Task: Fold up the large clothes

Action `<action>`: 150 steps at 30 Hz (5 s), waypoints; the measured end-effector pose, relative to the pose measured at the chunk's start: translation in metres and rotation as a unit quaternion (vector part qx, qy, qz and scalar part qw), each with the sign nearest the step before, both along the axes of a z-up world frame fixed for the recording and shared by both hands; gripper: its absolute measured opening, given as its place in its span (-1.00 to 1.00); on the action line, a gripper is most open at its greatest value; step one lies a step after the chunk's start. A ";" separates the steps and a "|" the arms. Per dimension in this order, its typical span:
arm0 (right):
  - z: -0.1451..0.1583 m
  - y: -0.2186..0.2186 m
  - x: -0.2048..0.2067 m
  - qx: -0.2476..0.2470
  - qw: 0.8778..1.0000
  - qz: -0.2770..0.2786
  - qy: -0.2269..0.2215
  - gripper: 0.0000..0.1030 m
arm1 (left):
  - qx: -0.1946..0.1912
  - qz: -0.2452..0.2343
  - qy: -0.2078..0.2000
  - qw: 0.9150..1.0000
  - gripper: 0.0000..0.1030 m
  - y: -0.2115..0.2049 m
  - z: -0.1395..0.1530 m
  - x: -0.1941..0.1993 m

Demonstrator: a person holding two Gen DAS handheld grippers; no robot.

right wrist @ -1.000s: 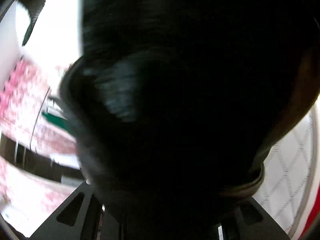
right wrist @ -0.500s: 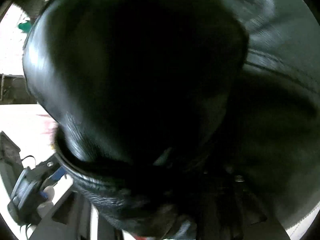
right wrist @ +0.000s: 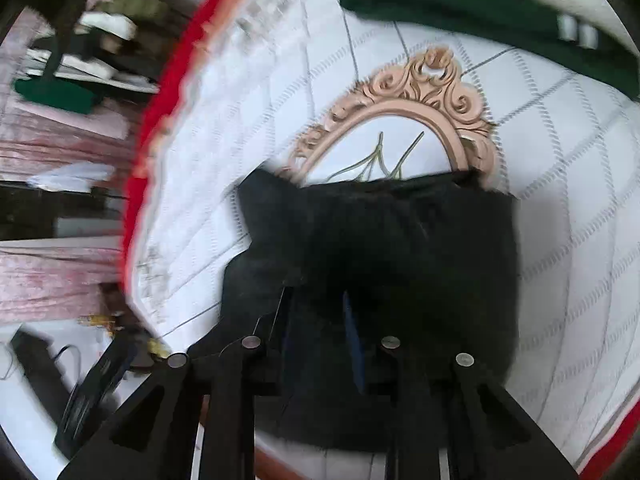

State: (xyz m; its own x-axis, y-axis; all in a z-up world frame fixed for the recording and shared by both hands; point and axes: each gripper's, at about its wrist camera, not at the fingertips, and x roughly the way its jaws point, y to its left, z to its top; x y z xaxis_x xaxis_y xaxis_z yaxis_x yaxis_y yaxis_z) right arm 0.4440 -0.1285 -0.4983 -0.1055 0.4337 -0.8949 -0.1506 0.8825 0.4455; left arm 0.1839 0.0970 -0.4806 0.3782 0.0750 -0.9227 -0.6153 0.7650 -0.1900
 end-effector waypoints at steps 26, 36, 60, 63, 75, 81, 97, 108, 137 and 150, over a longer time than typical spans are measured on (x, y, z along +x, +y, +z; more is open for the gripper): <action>-0.014 -0.079 -0.012 0.166 0.976 -0.121 0.069 0.06 | 0.015 -0.125 0.038 0.991 0.98 -0.035 -0.018 0.098; -0.019 -0.216 -0.038 0.089 0.970 -0.222 0.038 0.51 | 0.074 -0.234 0.090 0.965 1.00 -0.089 -0.071 0.191; -0.103 -0.177 -0.055 0.317 0.931 -0.110 0.145 0.03 | -0.095 0.154 0.020 0.983 1.00 -0.039 -0.032 -0.052; -0.115 -0.186 -0.066 0.305 0.936 -0.111 0.140 0.39 | -0.133 0.191 0.016 0.972 1.00 -0.022 -0.061 -0.061; -0.110 -0.131 -0.069 0.312 0.937 -0.114 0.111 0.12 | -0.091 0.188 -0.068 0.976 -0.29 0.022 -0.051 -0.032; -0.077 -0.115 -0.072 0.348 0.923 -0.127 0.100 -0.03 | -0.086 0.152 -0.081 0.981 -0.29 0.036 -0.021 -0.024; 0.086 -0.124 -0.003 0.381 0.909 -0.169 0.010 -0.07 | -0.099 0.022 -0.161 0.982 -0.37 0.029 0.125 0.086; 0.172 -0.231 0.170 0.404 0.892 -0.197 -0.040 -0.08 | -0.107 -0.049 -0.227 0.967 -0.37 -0.058 0.192 0.286; 0.118 -0.283 0.239 -0.153 0.959 -0.191 -0.146 1.00 | 0.119 -0.210 -0.069 0.968 0.94 -0.167 0.094 0.407; 0.232 -0.200 0.089 -0.261 0.908 -0.252 -0.208 1.00 | 0.162 -0.310 -0.100 0.931 0.94 -0.160 0.216 0.311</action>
State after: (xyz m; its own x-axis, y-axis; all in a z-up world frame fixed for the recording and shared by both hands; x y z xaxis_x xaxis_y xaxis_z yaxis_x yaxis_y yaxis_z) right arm 0.5332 -0.3281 -0.2666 0.3836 -0.1616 -0.9092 0.2718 0.9607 -0.0561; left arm 0.4950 -0.0634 -0.2650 0.6035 0.0467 -0.7960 -0.0130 0.9987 0.0488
